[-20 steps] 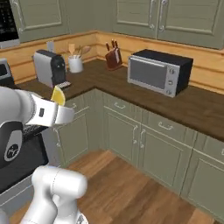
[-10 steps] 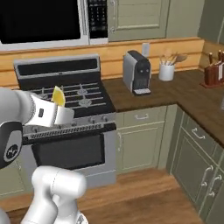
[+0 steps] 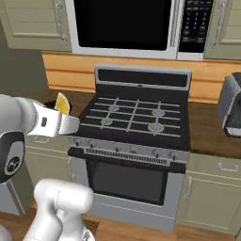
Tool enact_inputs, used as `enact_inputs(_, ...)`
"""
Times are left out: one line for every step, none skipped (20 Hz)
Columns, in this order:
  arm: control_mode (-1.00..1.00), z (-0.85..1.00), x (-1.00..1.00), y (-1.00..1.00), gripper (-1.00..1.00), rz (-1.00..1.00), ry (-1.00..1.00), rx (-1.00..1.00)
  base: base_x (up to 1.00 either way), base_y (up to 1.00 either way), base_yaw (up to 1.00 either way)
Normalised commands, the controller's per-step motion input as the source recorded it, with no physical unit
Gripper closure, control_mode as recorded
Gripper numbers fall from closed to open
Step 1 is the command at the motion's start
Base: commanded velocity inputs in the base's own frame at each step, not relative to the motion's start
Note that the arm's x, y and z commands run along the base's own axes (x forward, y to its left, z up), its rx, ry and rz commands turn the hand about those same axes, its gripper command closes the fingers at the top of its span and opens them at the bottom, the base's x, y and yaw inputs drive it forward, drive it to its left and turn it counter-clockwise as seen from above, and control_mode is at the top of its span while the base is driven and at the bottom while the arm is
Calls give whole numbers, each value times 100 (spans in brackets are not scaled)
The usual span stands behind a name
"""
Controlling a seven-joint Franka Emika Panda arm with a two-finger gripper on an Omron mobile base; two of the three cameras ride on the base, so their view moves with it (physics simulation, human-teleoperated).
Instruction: Grab a lemon wedge from the fridge and one ice cube from the ice bowl, and put them in the glass of lemonade.
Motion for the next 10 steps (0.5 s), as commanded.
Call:
enact_inputs(100, 0, 0, 0, 100, 0, 0, 0, 100, 25, 59)
enact_inputs(100, 0, 0, 0, 100, 0, 0, 0, 100, 32, 58)
enact_inputs(100, 0, 0, 0, 100, 0, 0, 0, 100, 40, 56)
enact_inputs(100, 0, 0, 0, 100, 0, 0, 0, 95, 44, 55)
enact_inputs(100, 0, 0, 0, 100, 0, 0, 0, 91, 51, 51)
enact_inputs(100, 0, 0, 0, 100, 0, 0, 0, 89, 55, 49)
enact_inputs(100, 0, 0, 0, 100, 0, 0, 0, 89, 64, 46)
enact_inputs(100, 0, 0, 0, 100, 0, 0, 0, 83, 81, 42)
enact_inputs(100, 0, 0, 0, 100, 0, 0, 0, 71, 84, 40)
enact_inputs(100, 0, 0, 0, 100, 0, 0, 0, 40, 91, 36)
